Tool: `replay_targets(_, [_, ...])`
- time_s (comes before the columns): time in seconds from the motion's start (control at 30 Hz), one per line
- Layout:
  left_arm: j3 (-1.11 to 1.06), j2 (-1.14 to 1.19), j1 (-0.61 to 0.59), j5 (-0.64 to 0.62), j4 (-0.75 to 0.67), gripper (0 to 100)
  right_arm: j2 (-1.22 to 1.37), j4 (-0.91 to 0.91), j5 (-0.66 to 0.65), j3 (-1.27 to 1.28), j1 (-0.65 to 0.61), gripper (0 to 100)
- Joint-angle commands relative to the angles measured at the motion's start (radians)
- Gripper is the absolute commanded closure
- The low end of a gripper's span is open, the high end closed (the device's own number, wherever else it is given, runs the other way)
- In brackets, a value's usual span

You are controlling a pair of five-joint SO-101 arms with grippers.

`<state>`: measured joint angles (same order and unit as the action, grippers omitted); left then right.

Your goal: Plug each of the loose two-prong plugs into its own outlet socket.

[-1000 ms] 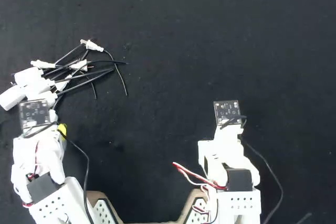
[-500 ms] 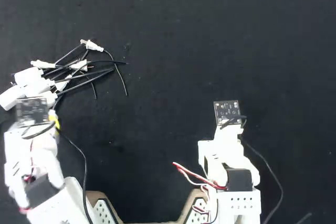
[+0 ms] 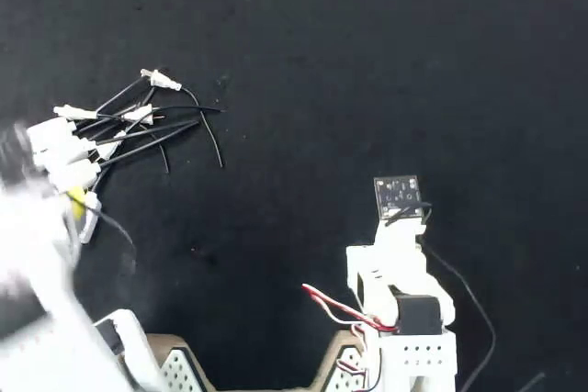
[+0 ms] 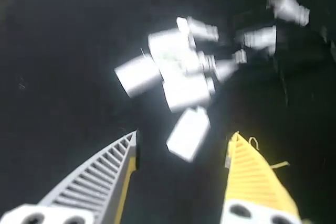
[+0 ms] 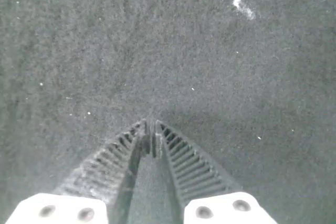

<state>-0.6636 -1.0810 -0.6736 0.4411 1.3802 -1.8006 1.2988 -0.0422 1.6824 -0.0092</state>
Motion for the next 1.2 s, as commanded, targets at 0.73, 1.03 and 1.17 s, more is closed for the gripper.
replay_targets(0.73, [0.099,1.031,-0.025,0.336,-0.499,63,-0.093,0.008,-0.005,0.001,-0.020,98.5])
replay_targets(1.03, [0.073,1.085,-0.030,0.384,-0.509,63,-0.093,0.008,-0.005,0.001,-0.020,98.5])
replay_targets(1.17, [0.045,1.085,-0.016,0.371,-0.509,63,-0.093,0.008,-0.005,0.001,-0.020,98.5])
